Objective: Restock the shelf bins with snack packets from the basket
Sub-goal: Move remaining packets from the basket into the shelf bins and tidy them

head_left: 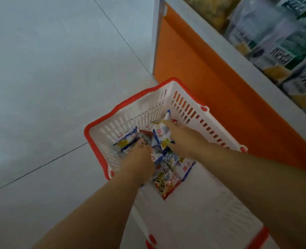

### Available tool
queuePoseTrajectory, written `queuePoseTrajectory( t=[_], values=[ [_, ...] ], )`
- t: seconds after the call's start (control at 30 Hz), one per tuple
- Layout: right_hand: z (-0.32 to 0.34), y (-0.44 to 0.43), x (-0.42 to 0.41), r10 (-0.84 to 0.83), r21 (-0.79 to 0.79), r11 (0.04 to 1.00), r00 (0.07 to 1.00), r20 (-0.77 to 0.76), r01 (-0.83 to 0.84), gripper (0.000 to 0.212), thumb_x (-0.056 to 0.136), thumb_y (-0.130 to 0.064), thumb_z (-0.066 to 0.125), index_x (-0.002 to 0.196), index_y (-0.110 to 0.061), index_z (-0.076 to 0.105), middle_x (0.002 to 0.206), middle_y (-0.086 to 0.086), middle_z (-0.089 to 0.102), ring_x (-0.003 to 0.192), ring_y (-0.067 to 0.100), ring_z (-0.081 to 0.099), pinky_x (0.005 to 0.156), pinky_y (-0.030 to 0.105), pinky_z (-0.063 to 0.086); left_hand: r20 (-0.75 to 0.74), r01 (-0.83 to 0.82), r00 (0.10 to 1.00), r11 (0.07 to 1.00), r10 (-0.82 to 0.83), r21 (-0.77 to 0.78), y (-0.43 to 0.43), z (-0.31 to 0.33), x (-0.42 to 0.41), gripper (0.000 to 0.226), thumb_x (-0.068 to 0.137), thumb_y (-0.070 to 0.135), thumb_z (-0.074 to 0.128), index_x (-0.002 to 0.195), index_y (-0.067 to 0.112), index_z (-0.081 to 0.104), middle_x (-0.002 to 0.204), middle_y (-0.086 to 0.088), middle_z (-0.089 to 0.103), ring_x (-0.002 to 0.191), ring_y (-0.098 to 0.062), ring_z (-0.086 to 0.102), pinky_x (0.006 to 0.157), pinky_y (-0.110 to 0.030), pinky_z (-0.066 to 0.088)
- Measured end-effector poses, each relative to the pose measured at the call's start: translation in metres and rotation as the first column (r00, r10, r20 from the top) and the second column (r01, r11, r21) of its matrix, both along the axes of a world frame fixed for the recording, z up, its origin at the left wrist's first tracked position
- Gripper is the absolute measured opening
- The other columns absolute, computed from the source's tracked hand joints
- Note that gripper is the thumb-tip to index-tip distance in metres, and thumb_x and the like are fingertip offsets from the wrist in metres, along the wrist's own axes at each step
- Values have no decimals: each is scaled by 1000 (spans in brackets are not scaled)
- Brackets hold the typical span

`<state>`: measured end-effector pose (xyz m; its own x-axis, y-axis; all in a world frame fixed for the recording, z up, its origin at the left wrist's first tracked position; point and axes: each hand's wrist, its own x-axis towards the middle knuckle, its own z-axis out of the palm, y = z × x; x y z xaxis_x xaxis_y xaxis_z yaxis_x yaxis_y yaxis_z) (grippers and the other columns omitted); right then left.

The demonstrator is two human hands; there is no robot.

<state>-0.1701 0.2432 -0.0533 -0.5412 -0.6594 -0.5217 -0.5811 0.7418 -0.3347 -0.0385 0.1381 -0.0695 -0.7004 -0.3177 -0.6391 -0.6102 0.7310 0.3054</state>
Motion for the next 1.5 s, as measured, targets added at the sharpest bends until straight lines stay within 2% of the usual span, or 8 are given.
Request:
queuePoseTrajectory(
  t=[0.13, 0.33, 0.7, 0.83, 0.97, 1.2, 1.37, 1.5],
  values=[
    [-30, -26, -11, 168, 70, 983, 986, -12, -167, 84, 96, -22, 55, 153, -41, -3, 76, 6, 55, 51, 17, 46, 41, 24, 31, 49, 73, 996, 992, -69, -102, 4, -49, -16, 74, 88, 43, 63, 149, 24, 24, 154, -11, 20, 136, -36, 33, 102, -53, 43],
    [-58, -20, -22, 306, 230, 937, 934, -183, -262, 72, 79, -69, 58, 136, -31, 37, 129, 12, 55, 103, 32, 59, 70, 33, 46, 219, 170, 967, 972, -133, -163, 7, -97, -23, 99, 82, 54, 67, 153, 35, -1, 161, -11, -15, 146, -46, 2, 106, -65, 33],
    [11, 35, 3, -125, -100, 988, 986, -107, 114, 38, 82, -56, 67, 88, -27, 44, 62, -6, 48, 52, 11, 45, 47, 28, 35, -281, -293, 907, 949, 314, 114, 4, -14, -5, 53, 86, 9, 64, 135, 18, 45, 139, -10, 44, 115, -29, 55, 85, -36, 50],
    [82, 54, 21, -307, -245, 916, 948, 81, 317, 36, 83, -44, 71, 93, -28, 41, 77, -4, 61, 48, 11, 49, 45, 29, 36, -209, -551, 644, 635, 736, 541, 4, 76, 3, 24, 88, 7, 57, 102, 25, 52, 95, 1, 64, 92, -23, 65, 75, -36, 56],
    [175, 68, 29, -418, -309, 843, 898, 139, 440, 61, 81, -40, 75, 127, -33, 35, 100, -8, 64, 77, 20, 65, 67, 46, 57, 126, -667, 455, 243, 882, 704, -5, 168, 2, 20, 93, 9, 53, 109, 21, 54, 98, -8, 71, 84, -23, 71, 75, -43, 60],
    [313, 77, 47, -442, -453, 780, 893, 88, 431, 19, 82, -34, 72, 92, -27, 57, 85, -4, 50, 69, 5, 49, 58, 21, 40, 234, -516, 614, 159, 754, 842, 2, 323, -6, 29, 88, 12, 58, 116, 17, 50, 81, -6, 71, 76, -27, 66, 78, -45, 59],
    [386, 88, 41, -496, -454, 675, 814, 303, 581, 31, 89, -38, 68, 111, -21, 55, 100, 2, 60, 83, 19, 62, 60, 23, 48, 293, -472, 735, 151, 611, 869, 16, 400, -28, 105, 51, 65, 84, 141, 26, 47, 136, -7, 52, 121, -38, 55, 70, -36, 59],
    [425, 111, 19, -535, -383, 598, 707, 462, 704, 29, 88, -48, 65, 99, -21, 62, 83, -1, 65, 71, 8, 65, 55, 20, 50, 246, -340, 875, 169, 416, 925, 23, 442, -40, 75, 58, 48, 78, 126, 27, 56, 119, 1, 63, 110, -28, 61, 84, -35, 59]
  ],
)
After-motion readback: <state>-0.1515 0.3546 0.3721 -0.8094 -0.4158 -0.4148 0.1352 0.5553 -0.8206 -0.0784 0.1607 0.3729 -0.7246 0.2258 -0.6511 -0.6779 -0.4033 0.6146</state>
